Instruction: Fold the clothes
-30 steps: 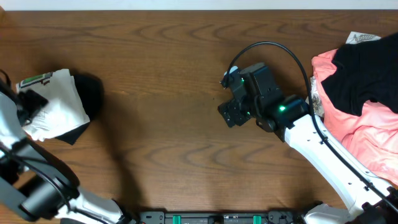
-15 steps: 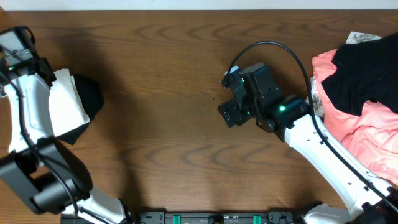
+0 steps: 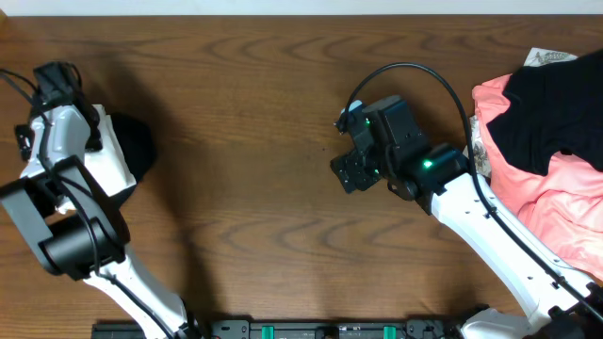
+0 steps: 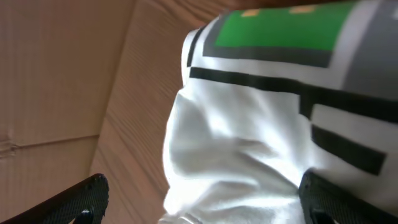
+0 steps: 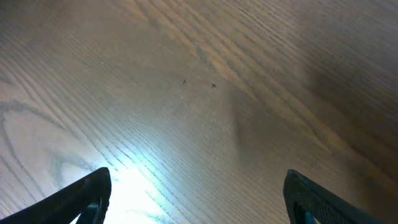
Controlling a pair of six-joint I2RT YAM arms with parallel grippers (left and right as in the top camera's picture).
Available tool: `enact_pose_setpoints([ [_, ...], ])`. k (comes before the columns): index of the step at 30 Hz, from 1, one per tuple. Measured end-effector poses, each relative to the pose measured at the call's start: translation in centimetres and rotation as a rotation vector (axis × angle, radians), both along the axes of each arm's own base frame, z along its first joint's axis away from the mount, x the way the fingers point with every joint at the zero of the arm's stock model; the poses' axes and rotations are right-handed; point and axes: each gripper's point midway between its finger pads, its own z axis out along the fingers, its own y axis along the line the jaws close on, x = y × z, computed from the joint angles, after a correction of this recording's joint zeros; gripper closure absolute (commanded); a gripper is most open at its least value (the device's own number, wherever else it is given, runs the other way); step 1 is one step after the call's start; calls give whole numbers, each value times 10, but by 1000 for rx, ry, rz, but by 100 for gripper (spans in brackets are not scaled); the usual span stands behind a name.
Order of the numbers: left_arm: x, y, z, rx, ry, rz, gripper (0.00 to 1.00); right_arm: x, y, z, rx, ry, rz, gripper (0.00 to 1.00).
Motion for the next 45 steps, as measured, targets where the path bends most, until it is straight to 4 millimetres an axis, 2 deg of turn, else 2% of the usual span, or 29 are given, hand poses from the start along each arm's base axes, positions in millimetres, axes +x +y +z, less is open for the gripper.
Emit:
enact_pose_setpoints([
  [7,-1,1,-5,1,14,3,2,0,0,0,0,0,0,13],
  [12,0,0,5,6,-1,0,2,4,2,3,12,-20,0,11],
  [15,1,-3,32,26,-48,-7,2,9,5,7,26,-43,-1,8],
  [19,-1,-15,100,78,-182,-18,2,13,10,13,53,-67,5,7],
  [22,-7,-42,147,32,-316,-52,2,14,15,16,79,-72,20,11],
  [25,-10,-77,171,-96,-434,-116,2,12,16,16,86,-65,24,25],
  [27,-13,-103,174,-220,-475,-157,2,11,17,15,95,-53,16,25],
  [31,-14,-163,164,-513,-499,-238,2,13,15,15,94,-52,-8,16],
  [35,-11,-197,159,-677,-506,-286,2,23,3,16,81,-67,-88,7],
  [38,-10,-204,160,-721,-519,-290,2,35,-20,15,77,-63,-179,2],
  [40,-11,-209,159,-757,-522,-279,2,42,-43,12,66,-45,-255,1],
  [45,-21,-233,154,-873,-487,-270,2,40,-101,2,23,38,-419,1],
])
